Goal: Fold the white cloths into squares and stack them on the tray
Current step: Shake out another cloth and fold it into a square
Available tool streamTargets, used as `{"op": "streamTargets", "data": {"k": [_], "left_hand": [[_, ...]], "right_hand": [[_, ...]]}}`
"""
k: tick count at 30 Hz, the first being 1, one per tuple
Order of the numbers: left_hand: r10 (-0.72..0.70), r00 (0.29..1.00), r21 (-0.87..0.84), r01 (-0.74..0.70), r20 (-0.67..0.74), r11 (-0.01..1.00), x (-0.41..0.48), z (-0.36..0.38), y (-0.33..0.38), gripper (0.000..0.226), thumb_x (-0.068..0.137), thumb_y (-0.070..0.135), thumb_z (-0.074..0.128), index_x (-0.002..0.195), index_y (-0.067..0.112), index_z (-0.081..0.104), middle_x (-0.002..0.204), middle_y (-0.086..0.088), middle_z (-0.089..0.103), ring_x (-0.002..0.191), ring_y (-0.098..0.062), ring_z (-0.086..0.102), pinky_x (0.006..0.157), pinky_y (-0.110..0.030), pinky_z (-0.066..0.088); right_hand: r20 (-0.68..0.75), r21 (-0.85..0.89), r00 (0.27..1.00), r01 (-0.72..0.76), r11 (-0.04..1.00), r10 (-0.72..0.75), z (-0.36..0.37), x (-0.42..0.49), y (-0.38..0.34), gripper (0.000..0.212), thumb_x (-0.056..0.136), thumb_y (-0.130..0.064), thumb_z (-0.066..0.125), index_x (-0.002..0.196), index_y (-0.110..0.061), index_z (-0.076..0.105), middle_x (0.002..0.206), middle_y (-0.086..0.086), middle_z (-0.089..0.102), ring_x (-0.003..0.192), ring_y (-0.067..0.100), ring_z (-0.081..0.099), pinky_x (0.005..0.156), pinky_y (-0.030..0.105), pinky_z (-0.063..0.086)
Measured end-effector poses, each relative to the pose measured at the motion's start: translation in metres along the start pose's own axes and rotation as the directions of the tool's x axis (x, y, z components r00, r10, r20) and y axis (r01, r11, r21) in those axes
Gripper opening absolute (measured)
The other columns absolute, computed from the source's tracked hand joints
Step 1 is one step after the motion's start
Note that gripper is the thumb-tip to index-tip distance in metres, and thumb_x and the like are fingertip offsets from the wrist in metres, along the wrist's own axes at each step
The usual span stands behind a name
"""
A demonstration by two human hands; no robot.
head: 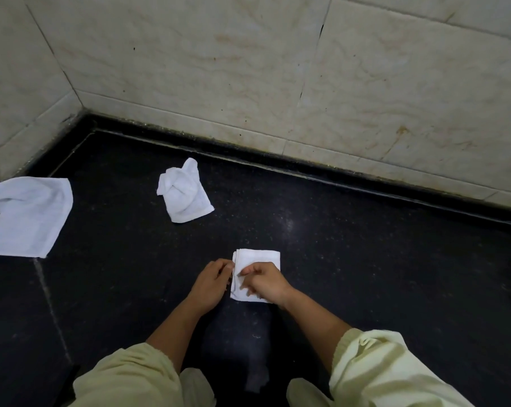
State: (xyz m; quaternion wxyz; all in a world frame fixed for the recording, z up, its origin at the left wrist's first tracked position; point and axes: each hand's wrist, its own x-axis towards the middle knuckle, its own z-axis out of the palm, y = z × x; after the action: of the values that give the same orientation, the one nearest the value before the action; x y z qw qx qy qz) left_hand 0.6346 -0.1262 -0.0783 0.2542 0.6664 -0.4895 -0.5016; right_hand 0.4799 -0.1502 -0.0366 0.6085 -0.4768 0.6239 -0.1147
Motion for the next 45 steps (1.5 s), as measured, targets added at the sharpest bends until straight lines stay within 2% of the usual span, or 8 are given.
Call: {"op": "streamTargets", "data": {"k": [6, 11, 14, 21, 25, 30, 37, 45], "left_hand": [[-0.109, 0.993, -0.133, 0.102, -0.046, 0.986, 0.002, 0.0, 0.009, 0.005, 0.089, 0.023, 0.065, 0.09, 0.018, 0.065, 0.089, -0.005, 0.069, 0.083, -0.022, 0.068, 0.08, -0.039, 0.057], [-0.178, 0.917, -0.041, 0.174, -0.357, 0.984, 0.002, -0.002, 0.019, 0.023, 0.09, 0.024, 0.061, 0.076, 0.007, 0.068, 0.073, -0.007, 0.071, 0.074, -0.026, 0.069, 0.079, -0.041, 0.057], [-0.258, 0.924, -0.063, 0.251, -0.284, 0.966, 0.0, 0.001, 0.024, 0.039, 0.088, 0.032, 0.061, 0.07, -0.002, 0.068, 0.07, -0.012, 0.071, 0.069, -0.029, 0.069, 0.076, -0.043, 0.058], [-0.314, 0.945, 0.11, 0.322, -0.091, 0.94, -0.008, 0.012, 0.045, 0.032, 0.08, 0.026, 0.07, 0.061, 0.01, 0.05, 0.062, -0.001, 0.054, 0.059, -0.016, 0.054, 0.056, -0.027, 0.044], [-0.413, 0.91, -0.12, 0.412, 0.01, 0.903, -0.005, 0.01, 0.047, 0.024, 0.079, 0.02, 0.069, 0.095, 0.002, 0.067, 0.079, -0.009, 0.064, 0.066, -0.019, 0.059, 0.057, -0.026, 0.047], [-0.491, 0.856, -0.33, 0.515, 0.159, 0.791, -0.011, 0.006, 0.055, 0.023, 0.084, 0.015, 0.063, 0.103, 0.002, 0.061, 0.088, -0.01, 0.062, 0.075, -0.02, 0.06, 0.061, -0.028, 0.051], [-0.458, 0.862, -0.423, 0.507, 0.218, 0.752, -0.013, 0.005, 0.054, 0.031, 0.085, 0.009, 0.061, 0.114, -0.001, 0.058, 0.111, -0.019, 0.064, 0.094, -0.031, 0.065, 0.076, -0.036, 0.057], [-0.441, 0.886, -0.389, 0.46, 0.144, 0.798, -0.013, 0.011, 0.043, 0.006, 0.085, 0.002, 0.06, 0.09, -0.002, 0.06, 0.092, -0.016, 0.064, 0.079, -0.026, 0.067, 0.064, -0.033, 0.058]], "right_hand": [[-0.118, 0.011, 0.993, 0.03, 0.999, -0.029, -0.032, -0.005, 0.0, 0.015, 0.088, 0.003, 0.053, 0.085, -0.005, 0.065, 0.074, 0.008, 0.064, 0.056, 0.012, 0.055, 0.043, 0.013, 0.04], [-0.286, 0.022, 0.958, -0.01, 1.0, 0.016, -0.064, -0.009, 0.013, 0.015, 0.086, 0.001, 0.056, 0.075, -0.009, 0.062, 0.073, 0.007, 0.066, 0.058, 0.012, 0.058, 0.044, 0.014, 0.042], [-0.321, -0.004, 0.945, -0.071, 0.997, 0.066, -0.067, -0.012, 0.025, 0.006, 0.083, -0.008, 0.061, 0.078, -0.01, 0.061, 0.076, 0.007, 0.068, 0.061, 0.016, 0.061, 0.054, 0.025, 0.049], [-0.217, -0.008, 0.968, -0.134, 0.991, 0.129, -0.045, -0.022, 0.031, 0.017, 0.086, -0.022, 0.067, 0.082, -0.008, 0.06, 0.073, 0.007, 0.067, 0.052, 0.012, 0.057, 0.045, 0.021, 0.041], [-0.182, 0.109, 0.974, -0.117, 0.987, 0.135, -0.043, -0.027, 0.03, 0.023, 0.08, -0.027, 0.073, 0.082, -0.011, 0.056, 0.075, 0.003, 0.06, 0.058, 0.012, 0.051, 0.047, 0.021, 0.036], [-0.017, 0.138, 0.997, -0.071, 0.988, 0.074, -0.048, -0.04, 0.037, 0.039, 0.07, -0.005, 0.075, 0.104, -0.015, 0.06, 0.093, -0.002, 0.066, 0.08, 0.011, 0.057, 0.058, 0.021, 0.04], [-0.207, 0.083, 0.977, 0.061, 0.995, -0.043, -0.038, -0.038, 0.05, 0.028, 0.08, 0.002, 0.071, 0.103, -0.009, 0.06, 0.085, 0.002, 0.064, 0.073, 0.01, 0.062, 0.059, 0.014, 0.049], [-0.299, -0.273, 0.94, 0.078, 0.959, -0.162, -0.041, -0.041, 0.066, 0.015, 0.086, -0.014, 0.062, 0.1, -0.015, 0.058, 0.08, -0.003, 0.062, 0.073, 0.01, 0.056, 0.066, 0.018, 0.044]]}}
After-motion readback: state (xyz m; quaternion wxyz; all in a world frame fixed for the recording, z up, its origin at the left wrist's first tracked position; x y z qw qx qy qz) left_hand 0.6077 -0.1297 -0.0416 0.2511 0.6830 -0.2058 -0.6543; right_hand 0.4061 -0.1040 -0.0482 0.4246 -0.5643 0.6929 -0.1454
